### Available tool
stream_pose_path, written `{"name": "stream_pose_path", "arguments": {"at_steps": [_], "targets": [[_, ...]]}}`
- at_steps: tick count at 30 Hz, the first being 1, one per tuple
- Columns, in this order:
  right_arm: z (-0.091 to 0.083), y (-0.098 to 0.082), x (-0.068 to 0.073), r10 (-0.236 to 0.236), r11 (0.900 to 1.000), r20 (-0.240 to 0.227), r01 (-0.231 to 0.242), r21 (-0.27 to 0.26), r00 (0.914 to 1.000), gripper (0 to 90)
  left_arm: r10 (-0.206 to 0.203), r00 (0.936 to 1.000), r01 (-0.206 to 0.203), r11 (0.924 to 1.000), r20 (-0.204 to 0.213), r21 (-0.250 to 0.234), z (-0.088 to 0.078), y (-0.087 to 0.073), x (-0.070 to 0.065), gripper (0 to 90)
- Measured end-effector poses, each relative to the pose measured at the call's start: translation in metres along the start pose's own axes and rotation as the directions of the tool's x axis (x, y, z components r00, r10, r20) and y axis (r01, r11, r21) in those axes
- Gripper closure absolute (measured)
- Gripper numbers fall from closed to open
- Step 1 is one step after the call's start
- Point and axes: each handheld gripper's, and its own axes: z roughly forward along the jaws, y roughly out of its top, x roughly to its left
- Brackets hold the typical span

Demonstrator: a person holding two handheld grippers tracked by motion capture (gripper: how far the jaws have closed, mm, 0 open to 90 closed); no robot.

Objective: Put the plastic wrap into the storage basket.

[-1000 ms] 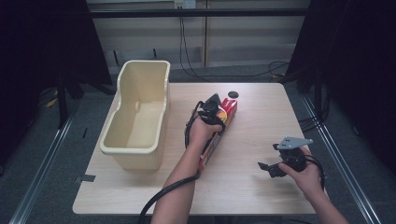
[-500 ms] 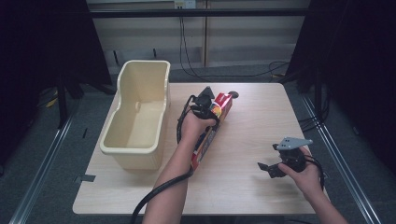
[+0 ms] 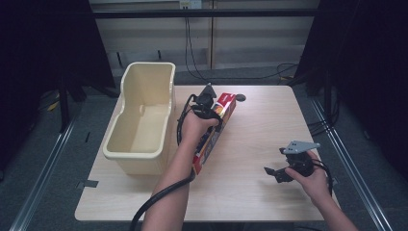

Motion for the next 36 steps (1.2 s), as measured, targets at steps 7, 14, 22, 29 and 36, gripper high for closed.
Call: {"name": "stream_pose_path", "arguments": {"at_steps": [7,14,22,29,36], "targets": [[0.000,0.001,0.000,-0.003,1.000,0.000,0.003,-0.004,1.0000,3.4,-0.001,0.9999,0.001,1.0000,-0.016,0.002,-0.017,0.001,0.001,40.6],[0.000,0.002,0.000,-0.004,1.000,-0.002,0.004,-0.006,1.0000,3.4,-0.012,0.9996,0.013,0.9999,-0.023,0.003,-0.035,0.003,0.002,40.6],[0.001,0.002,0.000,0.000,1.000,-0.004,0.000,-0.003,1.0000,3.4,-0.037,0.9988,0.036,0.9993,-0.032,-0.008,-0.052,0.004,0.003,40.6],[0.002,0.004,0.002,-0.009,1.000,-0.005,0.009,-0.002,0.9999,3.4,-0.044,0.9978,0.044,0.9990,-0.050,-0.003,-0.066,0.004,0.006,40.6],[0.002,0.005,0.003,-0.011,1.000,-0.008,0.011,0.001,0.9999,3.4,-0.072,0.9959,0.071,0.9973,-0.054,-0.019,-0.078,0.003,0.007,40.6]]}}
